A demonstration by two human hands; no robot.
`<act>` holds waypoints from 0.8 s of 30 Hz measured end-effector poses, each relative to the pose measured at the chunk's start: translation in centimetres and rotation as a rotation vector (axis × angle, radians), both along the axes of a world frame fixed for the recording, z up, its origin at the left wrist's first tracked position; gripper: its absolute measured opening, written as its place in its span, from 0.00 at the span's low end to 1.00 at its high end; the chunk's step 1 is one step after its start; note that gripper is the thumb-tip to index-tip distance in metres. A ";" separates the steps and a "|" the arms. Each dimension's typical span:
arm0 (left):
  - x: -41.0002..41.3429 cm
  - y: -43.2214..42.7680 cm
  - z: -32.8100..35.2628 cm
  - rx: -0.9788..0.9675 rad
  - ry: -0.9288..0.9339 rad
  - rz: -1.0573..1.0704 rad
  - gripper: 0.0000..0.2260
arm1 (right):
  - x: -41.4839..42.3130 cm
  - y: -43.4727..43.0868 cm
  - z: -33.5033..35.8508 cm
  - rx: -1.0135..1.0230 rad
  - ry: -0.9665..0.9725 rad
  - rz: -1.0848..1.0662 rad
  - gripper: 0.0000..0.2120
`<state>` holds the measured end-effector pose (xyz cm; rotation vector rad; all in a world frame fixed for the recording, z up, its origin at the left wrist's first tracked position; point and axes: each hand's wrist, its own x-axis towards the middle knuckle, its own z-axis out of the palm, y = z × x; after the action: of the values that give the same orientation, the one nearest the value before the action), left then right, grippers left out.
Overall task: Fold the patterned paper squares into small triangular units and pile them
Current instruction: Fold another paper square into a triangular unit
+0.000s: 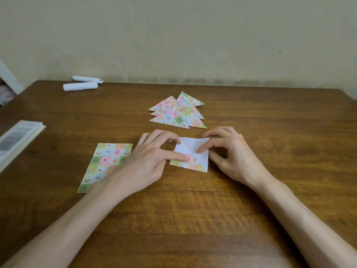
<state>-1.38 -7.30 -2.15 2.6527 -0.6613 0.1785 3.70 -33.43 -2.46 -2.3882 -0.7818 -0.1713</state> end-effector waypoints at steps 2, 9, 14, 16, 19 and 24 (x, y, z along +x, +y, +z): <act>-0.2 0.0 0.1 0.070 -0.053 0.006 0.27 | -0.2 0.1 0.1 0.001 -0.032 0.027 0.10; -0.6 -0.5 0.1 0.067 -0.085 -0.007 0.18 | -1.2 1.2 0.7 0.014 -0.087 0.177 0.07; -0.2 -0.8 -0.6 -0.039 -0.065 -0.021 0.16 | -0.9 0.8 0.5 0.065 0.040 0.120 0.09; 0.0 -0.6 -0.6 -0.108 -0.039 0.000 0.13 | -0.5 0.3 0.3 0.040 0.045 0.087 0.10; 0.3 -0.3 -0.7 -0.188 -0.004 0.018 0.08 | -0.3 0.2 0.0 0.014 0.077 0.123 0.13; 0.2 -0.2 -0.8 -0.209 0.004 0.073 0.10 | -0.6 0.5 0.0 0.031 0.139 0.125 0.15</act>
<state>-1.21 -7.54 -2.91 2.4763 -0.5146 0.2486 3.13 -32.97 -2.42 -2.2858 -0.8525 0.0332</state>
